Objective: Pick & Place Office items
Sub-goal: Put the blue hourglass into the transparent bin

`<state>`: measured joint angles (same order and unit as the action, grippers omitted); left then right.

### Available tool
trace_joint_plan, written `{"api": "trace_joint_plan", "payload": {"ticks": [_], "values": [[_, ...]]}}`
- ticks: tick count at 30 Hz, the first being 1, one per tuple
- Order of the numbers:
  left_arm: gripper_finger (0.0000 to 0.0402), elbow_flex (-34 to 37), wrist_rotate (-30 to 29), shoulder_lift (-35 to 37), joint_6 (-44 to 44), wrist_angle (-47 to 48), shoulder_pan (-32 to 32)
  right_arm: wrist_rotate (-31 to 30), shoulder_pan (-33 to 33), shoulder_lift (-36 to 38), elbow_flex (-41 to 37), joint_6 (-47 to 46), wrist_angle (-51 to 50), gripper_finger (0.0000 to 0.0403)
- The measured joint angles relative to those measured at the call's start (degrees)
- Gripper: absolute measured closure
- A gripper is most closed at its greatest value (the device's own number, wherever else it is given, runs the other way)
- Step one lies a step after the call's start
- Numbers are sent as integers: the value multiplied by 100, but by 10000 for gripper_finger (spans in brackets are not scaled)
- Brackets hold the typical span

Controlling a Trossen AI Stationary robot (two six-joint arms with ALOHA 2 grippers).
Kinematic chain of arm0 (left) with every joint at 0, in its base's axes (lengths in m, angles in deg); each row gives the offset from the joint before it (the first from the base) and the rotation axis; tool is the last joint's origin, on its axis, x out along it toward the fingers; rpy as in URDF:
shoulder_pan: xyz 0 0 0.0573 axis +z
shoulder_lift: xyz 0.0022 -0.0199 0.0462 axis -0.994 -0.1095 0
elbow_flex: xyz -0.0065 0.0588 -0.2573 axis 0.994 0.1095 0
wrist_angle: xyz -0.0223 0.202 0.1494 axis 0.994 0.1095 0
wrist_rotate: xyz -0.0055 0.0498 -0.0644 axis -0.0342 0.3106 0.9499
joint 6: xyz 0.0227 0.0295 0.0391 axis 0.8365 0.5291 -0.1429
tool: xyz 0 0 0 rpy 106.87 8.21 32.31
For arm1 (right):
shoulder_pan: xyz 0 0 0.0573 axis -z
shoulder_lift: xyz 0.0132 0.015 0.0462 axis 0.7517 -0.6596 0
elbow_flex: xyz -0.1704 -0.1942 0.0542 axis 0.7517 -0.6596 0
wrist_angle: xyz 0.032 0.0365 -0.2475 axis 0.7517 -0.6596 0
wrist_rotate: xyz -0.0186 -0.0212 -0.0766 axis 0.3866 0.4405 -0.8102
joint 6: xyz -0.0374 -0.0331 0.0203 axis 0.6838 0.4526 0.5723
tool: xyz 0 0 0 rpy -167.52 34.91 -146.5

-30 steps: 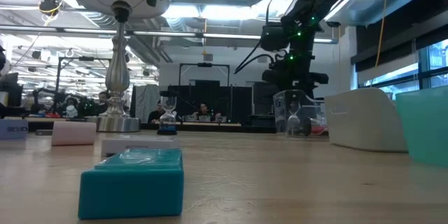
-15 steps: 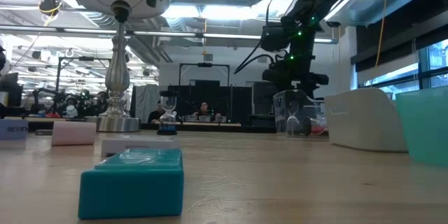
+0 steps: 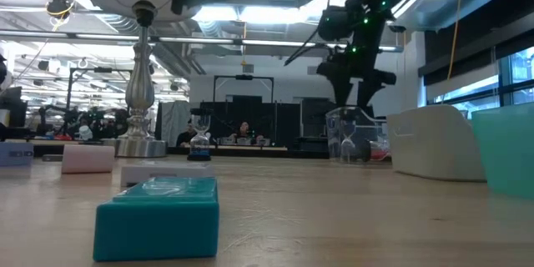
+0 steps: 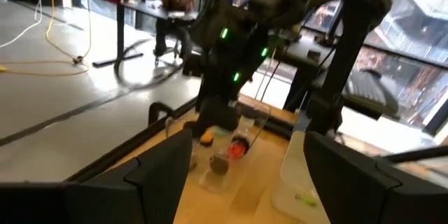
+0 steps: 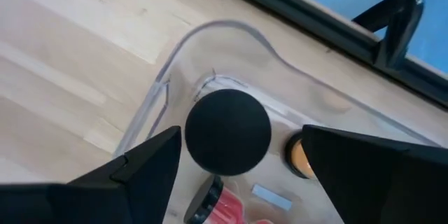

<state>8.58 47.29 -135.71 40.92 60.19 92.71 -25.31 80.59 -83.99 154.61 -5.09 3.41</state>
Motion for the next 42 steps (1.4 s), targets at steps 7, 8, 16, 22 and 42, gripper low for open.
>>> {"api": "trace_joint_plan", "payload": {"ticks": [7,8,16,22,42], "values": [[130,0,42,-66,-61,918,-242,28,-107,381,2,-133,-38,103],[130,0,43,-93,-144,1025,-295,40,-133,427,2,-169,-40,103],[130,0,-56,-449,-192,1735,-713,37,-368,566,2,-313,-40,103],[130,0,-559,-946,-409,2012,-960,34,-544,566,2,-276,-39,103],[143,0,-4236,-1777,-3301,2294,-1520,20,-667,566,2,419,-40,103]]}}
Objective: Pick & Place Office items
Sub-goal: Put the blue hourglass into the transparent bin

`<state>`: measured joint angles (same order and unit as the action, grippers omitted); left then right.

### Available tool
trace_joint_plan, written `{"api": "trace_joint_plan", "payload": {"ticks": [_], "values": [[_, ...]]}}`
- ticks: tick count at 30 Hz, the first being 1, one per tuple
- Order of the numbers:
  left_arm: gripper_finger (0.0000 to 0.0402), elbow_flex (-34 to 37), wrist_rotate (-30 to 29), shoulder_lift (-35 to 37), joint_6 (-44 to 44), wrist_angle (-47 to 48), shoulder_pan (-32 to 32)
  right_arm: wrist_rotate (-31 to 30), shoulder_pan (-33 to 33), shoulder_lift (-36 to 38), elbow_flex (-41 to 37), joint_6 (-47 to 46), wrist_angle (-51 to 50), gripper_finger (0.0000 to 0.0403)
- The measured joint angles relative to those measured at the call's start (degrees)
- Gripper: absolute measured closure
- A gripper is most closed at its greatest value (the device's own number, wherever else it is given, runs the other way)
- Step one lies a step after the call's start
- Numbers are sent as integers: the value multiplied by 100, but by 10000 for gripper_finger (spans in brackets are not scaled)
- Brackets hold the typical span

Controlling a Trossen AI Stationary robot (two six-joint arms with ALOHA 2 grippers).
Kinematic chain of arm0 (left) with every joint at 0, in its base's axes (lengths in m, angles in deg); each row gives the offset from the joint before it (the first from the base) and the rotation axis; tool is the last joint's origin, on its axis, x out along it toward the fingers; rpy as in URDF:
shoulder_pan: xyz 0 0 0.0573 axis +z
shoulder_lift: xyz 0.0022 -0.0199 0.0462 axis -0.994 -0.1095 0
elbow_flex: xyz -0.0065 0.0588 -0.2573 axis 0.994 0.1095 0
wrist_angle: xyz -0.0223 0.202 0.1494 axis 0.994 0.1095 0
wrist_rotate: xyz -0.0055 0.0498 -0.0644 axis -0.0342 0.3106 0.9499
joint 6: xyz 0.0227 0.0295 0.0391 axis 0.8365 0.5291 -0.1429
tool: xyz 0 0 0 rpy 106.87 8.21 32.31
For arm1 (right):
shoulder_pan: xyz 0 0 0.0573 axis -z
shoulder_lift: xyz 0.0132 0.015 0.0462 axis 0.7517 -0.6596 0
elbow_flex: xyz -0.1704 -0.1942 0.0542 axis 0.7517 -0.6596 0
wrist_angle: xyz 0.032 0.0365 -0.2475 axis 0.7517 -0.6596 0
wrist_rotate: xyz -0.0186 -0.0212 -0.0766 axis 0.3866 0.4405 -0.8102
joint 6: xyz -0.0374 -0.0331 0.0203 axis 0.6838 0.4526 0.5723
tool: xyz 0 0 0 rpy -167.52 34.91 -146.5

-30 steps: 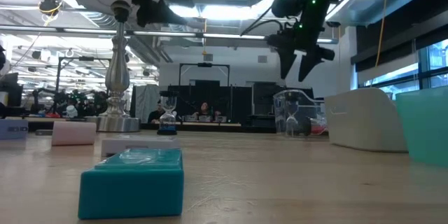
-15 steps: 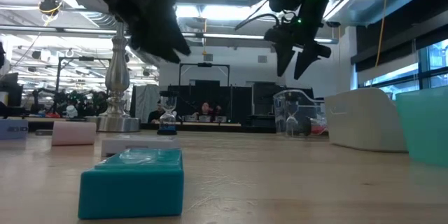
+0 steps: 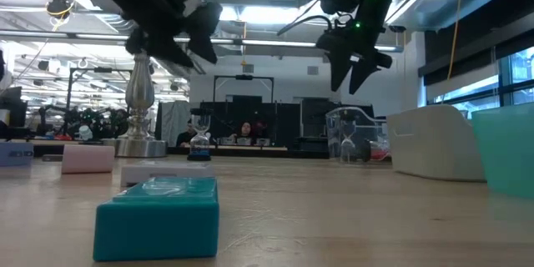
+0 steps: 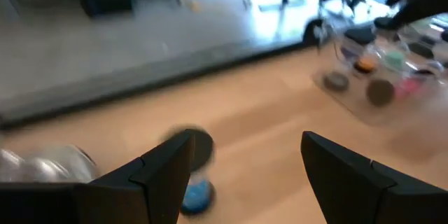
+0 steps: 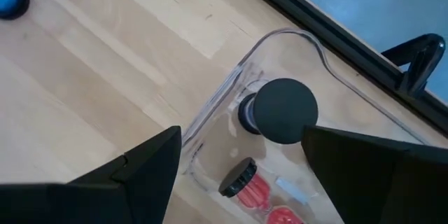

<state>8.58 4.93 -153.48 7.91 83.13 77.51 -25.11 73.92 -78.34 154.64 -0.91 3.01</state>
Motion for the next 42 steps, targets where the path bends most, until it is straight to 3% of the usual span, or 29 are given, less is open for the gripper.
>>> {"api": "trace_joint_plan", "payload": {"ticks": [3,6,10,17,25,31,42], "values": [[143,0,992,0,-237,1,354,-32,18,0,0,127,1,103],[136,0,1470,0,-325,1,657,-39,37,0,0,187,0,103],[122,0,1473,0,-325,27,947,-42,37,0,0,187,0,103],[101,0,1984,2,-501,43,1499,-41,37,0,0,187,0,103],[97,0,2198,2,-926,265,1939,-39,97,0,0,185,2,103],[97,0,2796,2,-1057,294,2222,-39,140,0,0,180,2,103],[97,2,2732,-612,-931,-134,2250,-25,140,0,0,175,2,103]]}}
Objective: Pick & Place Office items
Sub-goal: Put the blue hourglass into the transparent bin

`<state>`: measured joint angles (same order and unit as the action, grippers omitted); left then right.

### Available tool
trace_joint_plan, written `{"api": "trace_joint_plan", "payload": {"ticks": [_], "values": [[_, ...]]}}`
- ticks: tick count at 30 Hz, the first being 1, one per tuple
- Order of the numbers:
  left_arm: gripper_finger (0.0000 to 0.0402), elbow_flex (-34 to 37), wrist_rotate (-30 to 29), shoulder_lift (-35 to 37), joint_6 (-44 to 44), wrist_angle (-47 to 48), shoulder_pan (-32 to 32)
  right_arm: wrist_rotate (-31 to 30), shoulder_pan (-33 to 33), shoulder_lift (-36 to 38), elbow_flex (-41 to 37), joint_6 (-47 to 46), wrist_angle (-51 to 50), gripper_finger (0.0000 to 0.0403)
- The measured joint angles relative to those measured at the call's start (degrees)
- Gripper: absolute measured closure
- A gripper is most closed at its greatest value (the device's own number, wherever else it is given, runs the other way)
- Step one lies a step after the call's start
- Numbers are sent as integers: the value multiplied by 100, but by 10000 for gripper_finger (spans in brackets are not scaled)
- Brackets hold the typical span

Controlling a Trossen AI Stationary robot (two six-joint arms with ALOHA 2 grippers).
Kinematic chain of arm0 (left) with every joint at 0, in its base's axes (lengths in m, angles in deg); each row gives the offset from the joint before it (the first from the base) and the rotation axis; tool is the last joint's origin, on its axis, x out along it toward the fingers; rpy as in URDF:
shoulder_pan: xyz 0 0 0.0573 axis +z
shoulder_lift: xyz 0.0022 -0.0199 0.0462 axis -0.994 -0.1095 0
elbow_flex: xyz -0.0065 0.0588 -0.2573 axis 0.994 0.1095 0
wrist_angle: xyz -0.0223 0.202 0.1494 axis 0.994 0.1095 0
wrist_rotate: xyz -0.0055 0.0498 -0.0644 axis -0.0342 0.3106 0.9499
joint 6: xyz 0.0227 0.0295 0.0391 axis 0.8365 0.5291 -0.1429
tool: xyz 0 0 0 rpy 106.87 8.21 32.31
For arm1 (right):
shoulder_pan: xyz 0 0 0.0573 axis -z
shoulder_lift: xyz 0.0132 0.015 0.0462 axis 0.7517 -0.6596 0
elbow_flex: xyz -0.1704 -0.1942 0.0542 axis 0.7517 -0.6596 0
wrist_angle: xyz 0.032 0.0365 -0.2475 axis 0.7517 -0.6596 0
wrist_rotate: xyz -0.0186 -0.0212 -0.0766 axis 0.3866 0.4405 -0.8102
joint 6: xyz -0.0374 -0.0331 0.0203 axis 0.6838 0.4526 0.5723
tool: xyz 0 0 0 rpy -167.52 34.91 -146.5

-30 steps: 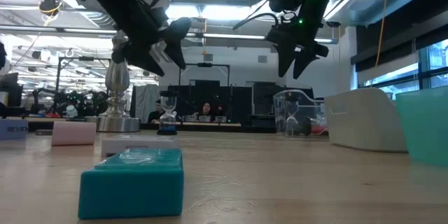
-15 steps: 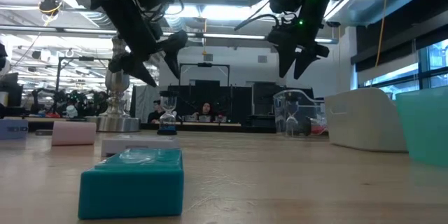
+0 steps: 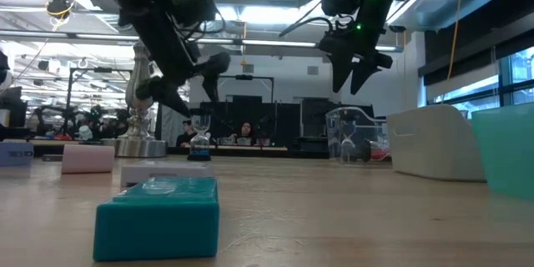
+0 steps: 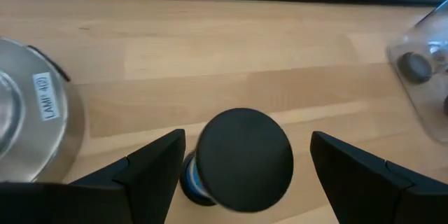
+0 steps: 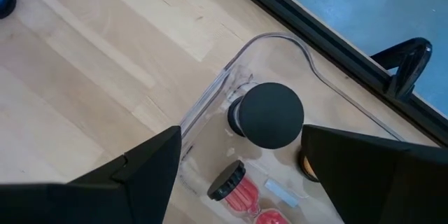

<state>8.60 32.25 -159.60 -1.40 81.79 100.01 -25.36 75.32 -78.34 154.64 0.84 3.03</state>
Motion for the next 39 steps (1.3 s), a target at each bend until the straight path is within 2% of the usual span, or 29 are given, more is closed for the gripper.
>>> {"api": "trace_joint_plan", "payload": {"ticks": [13,17,24,30,32,35,39], "values": [[104,4,-103,-580,389,-552,0,42,0,-2,0,28,0,103],[128,2,-151,-577,526,-621,0,38,0,-2,0,41,1,103],[200,2,-38,-574,594,-611,0,29,0,-2,0,41,2,103],[201,4,366,-425,599,-686,-41,29,2,-2,0,40,2,103],[201,4,439,-292,628,-968,-97,39,2,-2,0,13,2,103],[201,4,491,-31,912,-1381,-204,424,4,-2,0,-96,13,103],[201,4,481,417,1504,-1902,-410,1846,2,-4,0,-286,286,103]]}}
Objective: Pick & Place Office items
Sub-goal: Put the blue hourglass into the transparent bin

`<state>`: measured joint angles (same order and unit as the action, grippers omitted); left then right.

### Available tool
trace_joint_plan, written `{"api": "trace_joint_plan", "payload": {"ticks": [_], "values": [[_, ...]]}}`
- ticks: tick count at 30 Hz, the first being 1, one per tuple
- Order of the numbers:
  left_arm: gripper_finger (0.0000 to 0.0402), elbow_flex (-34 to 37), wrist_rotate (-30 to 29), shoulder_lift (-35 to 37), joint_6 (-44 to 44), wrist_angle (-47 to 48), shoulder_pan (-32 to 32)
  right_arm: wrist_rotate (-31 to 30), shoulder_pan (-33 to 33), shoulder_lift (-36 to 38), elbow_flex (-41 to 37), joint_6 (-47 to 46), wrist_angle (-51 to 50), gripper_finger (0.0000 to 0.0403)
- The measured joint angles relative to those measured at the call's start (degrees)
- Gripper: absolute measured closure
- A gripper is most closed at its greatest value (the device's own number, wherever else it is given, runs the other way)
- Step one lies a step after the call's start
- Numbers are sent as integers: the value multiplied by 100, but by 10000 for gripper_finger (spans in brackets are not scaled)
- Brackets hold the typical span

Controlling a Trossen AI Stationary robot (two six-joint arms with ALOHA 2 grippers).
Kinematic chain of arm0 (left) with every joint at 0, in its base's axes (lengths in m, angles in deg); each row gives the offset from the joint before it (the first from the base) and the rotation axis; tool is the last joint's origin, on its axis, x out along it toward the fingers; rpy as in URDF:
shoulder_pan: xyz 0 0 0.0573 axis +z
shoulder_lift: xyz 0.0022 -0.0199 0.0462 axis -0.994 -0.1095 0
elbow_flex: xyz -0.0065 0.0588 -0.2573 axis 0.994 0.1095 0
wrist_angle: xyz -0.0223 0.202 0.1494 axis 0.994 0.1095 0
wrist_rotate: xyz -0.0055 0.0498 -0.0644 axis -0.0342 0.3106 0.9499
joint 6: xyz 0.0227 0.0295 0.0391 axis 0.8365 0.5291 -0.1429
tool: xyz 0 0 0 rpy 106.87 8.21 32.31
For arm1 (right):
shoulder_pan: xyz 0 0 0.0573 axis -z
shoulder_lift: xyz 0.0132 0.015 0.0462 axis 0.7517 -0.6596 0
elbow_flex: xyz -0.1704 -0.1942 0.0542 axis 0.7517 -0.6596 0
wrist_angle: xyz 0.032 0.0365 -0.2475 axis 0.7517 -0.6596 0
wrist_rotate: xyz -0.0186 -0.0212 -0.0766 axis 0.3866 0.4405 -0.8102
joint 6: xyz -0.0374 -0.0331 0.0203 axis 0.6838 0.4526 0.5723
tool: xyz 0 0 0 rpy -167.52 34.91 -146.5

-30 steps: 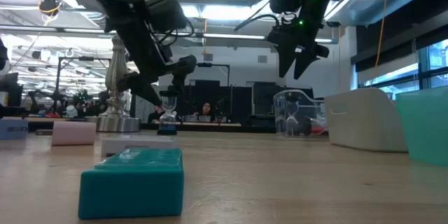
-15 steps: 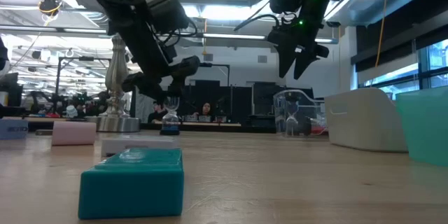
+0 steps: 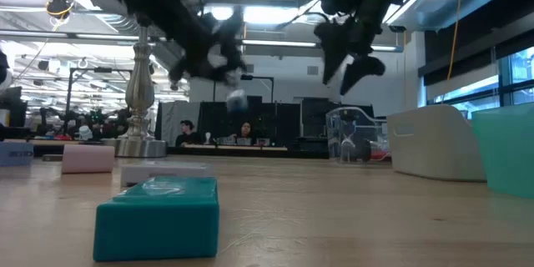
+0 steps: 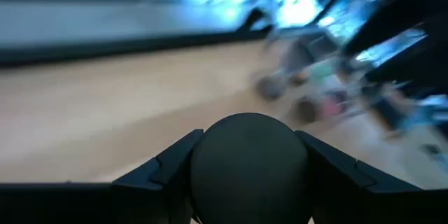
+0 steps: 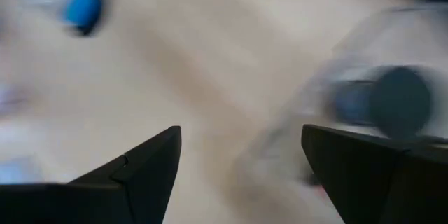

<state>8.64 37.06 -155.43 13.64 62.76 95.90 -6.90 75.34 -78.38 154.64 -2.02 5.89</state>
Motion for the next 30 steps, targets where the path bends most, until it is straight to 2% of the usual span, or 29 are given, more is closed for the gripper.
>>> {"api": "trace_joint_plan", "payload": {"ticks": [4,7,10,14,18,22,26,30], "values": [[200,0,-9,507,580,-278,-296,1616,-94,0,0,-23,623,103],[200,0,-162,911,1030,-549,-548,2556,-197,0,0,-249,1226,103],[200,0,-480,1277,1602,-816,-829,3273,-249,0,0,-611,2015,103],[200,-2,-1000,1708,2460,-1230,-1207,3886,-264,0,0,-1397,3579,103],[200,-2,-1482,1999,3363,-1744,-1544,4102,-268,0,0,-2450,5455,103],[200,-4,-1513,2142,4356,-2613,-1767,4023,-270,2,0,-3403,6948,103],[199,-7,-1244,2122,5279,-3335,-1887,3696,-329,2,0,-4063,7646,103],[199,-9,-786,2004,5772,-3882,-1896,3600,-416,2,0,-4273,8061,102]]}}
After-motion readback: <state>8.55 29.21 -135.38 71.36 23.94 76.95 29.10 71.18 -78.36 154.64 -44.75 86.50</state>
